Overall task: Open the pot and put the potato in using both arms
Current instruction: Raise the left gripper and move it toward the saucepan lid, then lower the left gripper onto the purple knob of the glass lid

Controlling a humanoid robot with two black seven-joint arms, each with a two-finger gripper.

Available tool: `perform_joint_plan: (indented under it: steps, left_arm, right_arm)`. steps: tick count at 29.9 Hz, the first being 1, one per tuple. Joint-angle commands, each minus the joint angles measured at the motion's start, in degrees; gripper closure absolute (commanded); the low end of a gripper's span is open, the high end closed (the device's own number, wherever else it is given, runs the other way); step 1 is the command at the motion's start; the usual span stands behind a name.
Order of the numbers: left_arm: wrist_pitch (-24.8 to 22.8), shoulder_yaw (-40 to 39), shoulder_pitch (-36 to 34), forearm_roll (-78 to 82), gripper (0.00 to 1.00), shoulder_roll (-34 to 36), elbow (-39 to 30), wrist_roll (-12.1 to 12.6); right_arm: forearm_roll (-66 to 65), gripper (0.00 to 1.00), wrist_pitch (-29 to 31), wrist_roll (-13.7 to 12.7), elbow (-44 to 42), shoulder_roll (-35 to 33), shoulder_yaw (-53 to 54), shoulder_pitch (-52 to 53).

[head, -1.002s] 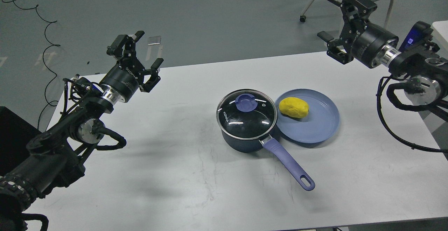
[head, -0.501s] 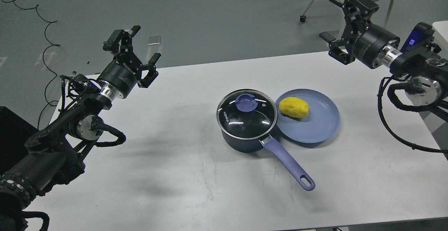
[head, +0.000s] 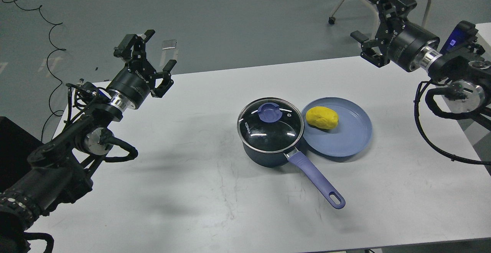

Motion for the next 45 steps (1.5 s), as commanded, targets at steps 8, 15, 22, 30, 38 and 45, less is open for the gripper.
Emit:
perform_joint_plan:
  steps: [8,15,22,30,38,45]
  left_arm:
    - [-0.1,0.1,0.3,-0.6,0.02,-0.4,0.1,0.2]
    - [0.0,0.4,0.3,-0.1,0.02,-0.4,0.0,-0.3]
    - [4.3,1.0,-2.2,5.8,0.02,-0.1,0.0,-4.1]
    - [14.5,1.1,-4.2,39.0,0.02,1.0,-8.4,-4.1]
    - [22.9,3.3,-3.7,54.3,0.02,0.9,-16.0,-4.1]
    - [42.9,14.1,-4.8,74.6,0.02,-0.4,-18.6,-4.1]
  right_arm:
    - [0.0,0.01,-0.2,-0.1,-0.5,0.3,-0.4,-0.4]
    - [0.0,0.01,-0.2,-0.1,-0.5,0.4,-0.5,-0.3]
    - [-0.1,0.01,-0.3,0.0,-0.5,0.4,-0.8,-0.4]
    - [0.0,0.01,-0.4,0.2,-4.7,0.3,-0.5,-2.3]
    - [0.0,0.01,-0.4,0.6,-5.0,-0.1,0.2,-4.3]
    - [0.1,0.01,-0.7,0.6,-8.8,0.4,0.2,-6.0]
